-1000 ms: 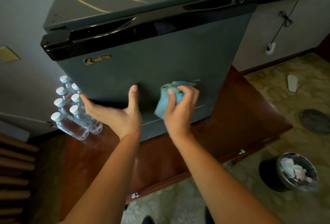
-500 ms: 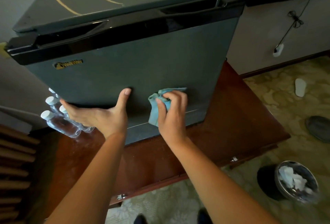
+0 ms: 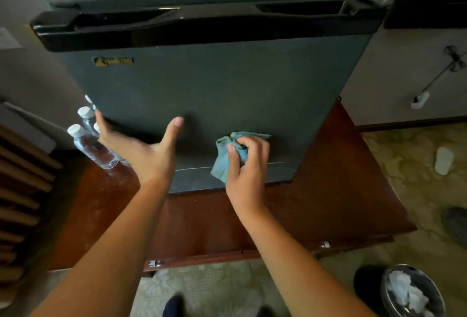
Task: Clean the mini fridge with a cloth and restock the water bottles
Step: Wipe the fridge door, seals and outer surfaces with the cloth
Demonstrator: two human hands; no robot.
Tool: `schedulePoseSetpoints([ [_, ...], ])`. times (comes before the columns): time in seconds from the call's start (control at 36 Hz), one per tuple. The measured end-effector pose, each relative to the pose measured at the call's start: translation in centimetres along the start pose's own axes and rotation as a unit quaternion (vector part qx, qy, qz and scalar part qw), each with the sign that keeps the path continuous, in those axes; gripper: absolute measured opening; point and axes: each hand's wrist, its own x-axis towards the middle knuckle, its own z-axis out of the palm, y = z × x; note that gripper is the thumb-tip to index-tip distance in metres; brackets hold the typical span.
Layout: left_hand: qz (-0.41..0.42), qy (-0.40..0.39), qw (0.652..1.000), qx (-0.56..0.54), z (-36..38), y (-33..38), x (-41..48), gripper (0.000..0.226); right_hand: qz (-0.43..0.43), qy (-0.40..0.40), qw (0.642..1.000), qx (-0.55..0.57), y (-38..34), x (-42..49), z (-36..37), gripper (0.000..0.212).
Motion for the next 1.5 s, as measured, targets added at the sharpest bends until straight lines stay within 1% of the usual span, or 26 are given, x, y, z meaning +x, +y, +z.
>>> schedulePoseSetpoints([
  [0.11, -0.032, -0.034, 0.997, -0.067, -1.5, -0.9, -0.2, 0.116, 0.008, -0.025, 1.0, 0.003, 0.2, -0.8, 0.3, 0.013],
  [0.22, -0.038, -0.084, 0.992, -0.088, -2.3, -2.4, -1.1, 0.102, 0.005, -0.054, 0.999, 0.005, 0.5, -1.9, 1.2, 0.013],
  [0.31, -0.053, -0.122, 0.987, -0.09, -2.9, -5.2, -2.2, 0.092, -0.009, -0.061, 0.998, 0.014, 0.9, -3.2, 2.9, 0.014],
  [0.36, -0.056, -0.145, 0.984, -0.085, -3.3, -7.6, -3.1, 0.079, -0.025, -0.057, 0.998, 0.021, 1.1, -4.2, 4.4, 0.014],
  [0.44, -0.037, -0.171, 0.982, -0.076, -3.8, -11.4, -4.0, 0.056, -0.058, -0.055, 0.996, 0.026, 2.1, -5.9, 6.9, 0.015],
  [0.5, 0.008, -0.169, 0.984, -0.063, -3.8, -13.9, -4.0, 0.047, -0.092, -0.043, 0.994, 0.03, 2.7, -6.8, 8.6, 0.015],
  [0.58, 0.052, -0.145, 0.987, -0.047, -3.5, -16.8, -3.8, 0.056, -0.13, -0.026, 0.991, 0.017, 4.0, -8.0, 10.5, 0.014],
  [0.72, 0.158, -0.099, 0.979, -0.079, -1.3, -20.1, -2.8, 0.049, -0.211, 0.035, 0.977, -0.021, 6.3, -9.3, 12.9, 0.017],
  [0.83, 0.189, -0.072, 0.974, -0.104, -0.1, -21.3, -2.0, 0.051, -0.272, 0.078, 0.956, -0.08, 7.1, -9.3, 13.5, 0.019],
  [0.94, 0.218, -0.055, 0.966, -0.125, 0.6, -22.4, -2.0, 0.052, -0.333, 0.087, 0.928, -0.139, 8.6, -9.6, 13.6, 0.026],
  [1.03, 0.225, -0.056, 0.964, -0.131, 1.0, -23.6, -2.5, 0.051, -0.379, 0.097, 0.9, -0.195, 10.1, -9.9, 13.5, 0.029],
  [1.08, 0.222, -0.06, 0.962, -0.145, 1.2, -23.9, -2.6, 0.052, -0.391, 0.109, 0.891, -0.204, 10.7, -10.1, 13.6, 0.029],
  [1.17, 0.222, -0.066, 0.96, -0.158, 1.1, -23.6, -2.2, 0.053, -0.396, 0.123, 0.889, -0.196, 10.3, -9.9, 13.9, 0.027],
  [1.28, 0.223, -0.066, 0.957, -0.172, 0.9, -23.1, -2.1, 0.052, -0.427, 0.135, 0.879, -0.164, 8.6, -9.2, 14.0, 0.025],
  [1.33, 0.222, -0.063, 0.958, -0.172, 0.8, -23.1, -2.1, 0.049, -0.45, 0.141, 0.869, -0.152, 7.4, -8.6, 14.3, 0.02],
  [1.44, 0.222, -0.062, 0.956, -0.181, 0.6, -23.3, -1.9, 0.062, -0.495, 0.159, 0.841, -0.149, 5.9, -7.7, 15.5, 0.012],
  [1.5, 0.224, -0.055, 0.956, -0.182, 0.7, -23.3, -1.9, 0.062, -0.512, 0.169, 0.828, -0.155, 6.7, -8.0, 16.0, 0.01],
])
